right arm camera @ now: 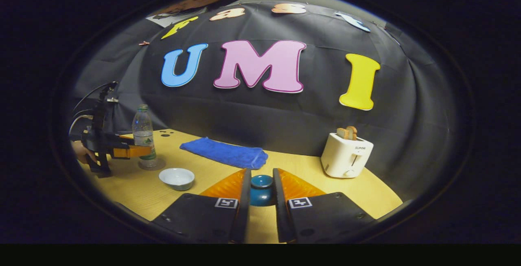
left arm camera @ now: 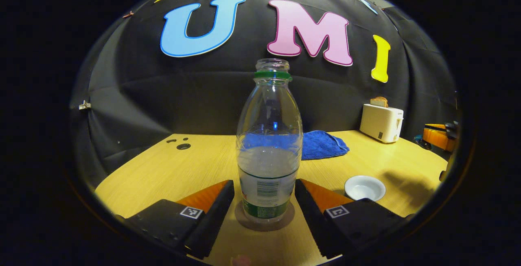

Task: Open the teacup lid with one hand, grasp the water bottle and pour water into the teacup with the other hand; after pouring, place the water bottle on the coaster and then close the teacup lid.

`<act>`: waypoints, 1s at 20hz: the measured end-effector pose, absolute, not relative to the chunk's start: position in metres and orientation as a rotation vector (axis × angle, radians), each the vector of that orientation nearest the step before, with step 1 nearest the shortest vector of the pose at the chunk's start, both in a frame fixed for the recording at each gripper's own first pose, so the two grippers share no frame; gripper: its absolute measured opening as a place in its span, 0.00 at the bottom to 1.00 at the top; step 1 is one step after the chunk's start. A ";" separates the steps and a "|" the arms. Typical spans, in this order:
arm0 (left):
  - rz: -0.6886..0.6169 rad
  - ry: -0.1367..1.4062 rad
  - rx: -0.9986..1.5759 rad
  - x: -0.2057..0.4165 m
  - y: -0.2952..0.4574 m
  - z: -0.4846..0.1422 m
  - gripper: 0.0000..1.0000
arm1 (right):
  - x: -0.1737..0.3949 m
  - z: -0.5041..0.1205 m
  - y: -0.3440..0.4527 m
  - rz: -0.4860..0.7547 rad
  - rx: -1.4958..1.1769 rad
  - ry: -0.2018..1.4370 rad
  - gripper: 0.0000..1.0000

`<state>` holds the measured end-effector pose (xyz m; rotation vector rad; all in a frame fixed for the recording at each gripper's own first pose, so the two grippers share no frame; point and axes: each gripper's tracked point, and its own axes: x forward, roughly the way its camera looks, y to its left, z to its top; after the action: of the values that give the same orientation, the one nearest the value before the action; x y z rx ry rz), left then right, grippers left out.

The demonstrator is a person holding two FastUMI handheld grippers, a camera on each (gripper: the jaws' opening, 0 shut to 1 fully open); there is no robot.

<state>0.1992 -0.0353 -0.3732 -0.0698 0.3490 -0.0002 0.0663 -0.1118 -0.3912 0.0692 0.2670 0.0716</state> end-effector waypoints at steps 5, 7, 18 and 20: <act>0.005 0.429 -0.098 0.175 -0.033 -0.385 0.94 | 0.077 -0.379 -0.073 0.149 0.125 0.236 0.35; 0.011 0.444 -0.112 0.161 -0.033 -0.385 0.94 | 0.085 -0.379 -0.051 0.191 0.160 0.229 0.30; 0.069 0.439 -0.100 0.107 -0.034 -0.373 0.94 | 0.109 -0.415 0.045 0.330 0.274 0.316 0.31; 0.069 0.432 -0.102 0.108 -0.034 -0.371 0.94 | 0.109 -0.420 0.050 0.335 0.274 0.327 0.30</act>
<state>0.1078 -0.0341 -0.3709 -0.1021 0.4322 0.0690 0.1091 0.0502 -0.4202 0.2744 0.3271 0.3354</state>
